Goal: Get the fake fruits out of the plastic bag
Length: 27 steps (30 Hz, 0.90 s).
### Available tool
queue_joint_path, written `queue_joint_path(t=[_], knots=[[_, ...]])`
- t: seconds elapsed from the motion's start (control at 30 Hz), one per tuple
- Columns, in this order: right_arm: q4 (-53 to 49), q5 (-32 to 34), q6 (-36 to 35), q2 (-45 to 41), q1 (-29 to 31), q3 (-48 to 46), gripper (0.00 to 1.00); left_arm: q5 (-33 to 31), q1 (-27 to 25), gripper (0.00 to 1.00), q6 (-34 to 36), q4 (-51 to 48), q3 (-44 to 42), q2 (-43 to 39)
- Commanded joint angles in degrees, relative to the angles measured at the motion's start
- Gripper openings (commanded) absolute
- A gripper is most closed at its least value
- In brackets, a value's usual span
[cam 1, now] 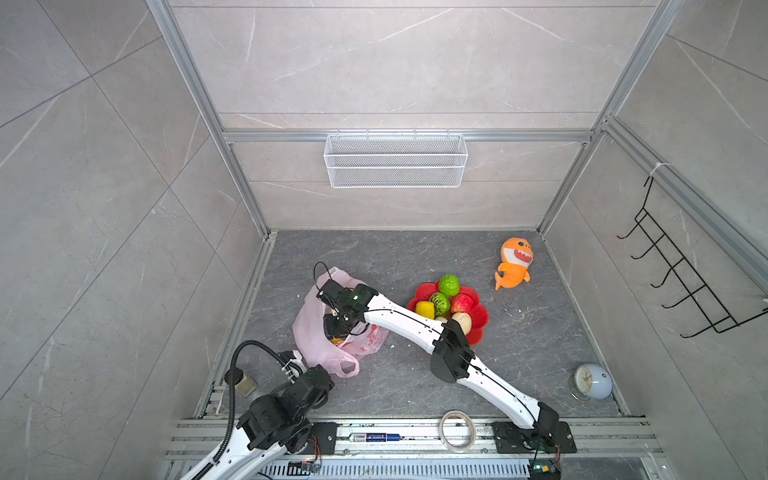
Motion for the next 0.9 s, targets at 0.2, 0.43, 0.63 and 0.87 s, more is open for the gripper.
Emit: queue_joint_path(t=[0.2, 0.43, 0.63, 0.87], knots=[[-3.0, 1.1, 1.4, 3.2, 0.0, 1.2, 0.48, -0.1, -0.1, 0.00, 2.6, -0.1, 0.2, 2.3], [-3.3, 2.8, 1.3, 3.3, -0.3, 1.2, 0.27, -0.5, -0.1, 0.00, 2.9, -0.6, 0.5, 2.5], [0.4, 1.5, -1.3, -1.3, -0.8, 0.4, 0.19, -1.4, -0.2, 0.00, 2.8, -1.8, 1.0, 3.2], [5.3, -6.5, -2.0, -8.4, -2.4, -0.2, 0.16, -3.1, -0.2, 0.00, 2.4, -2.1, 1.9, 5.0]])
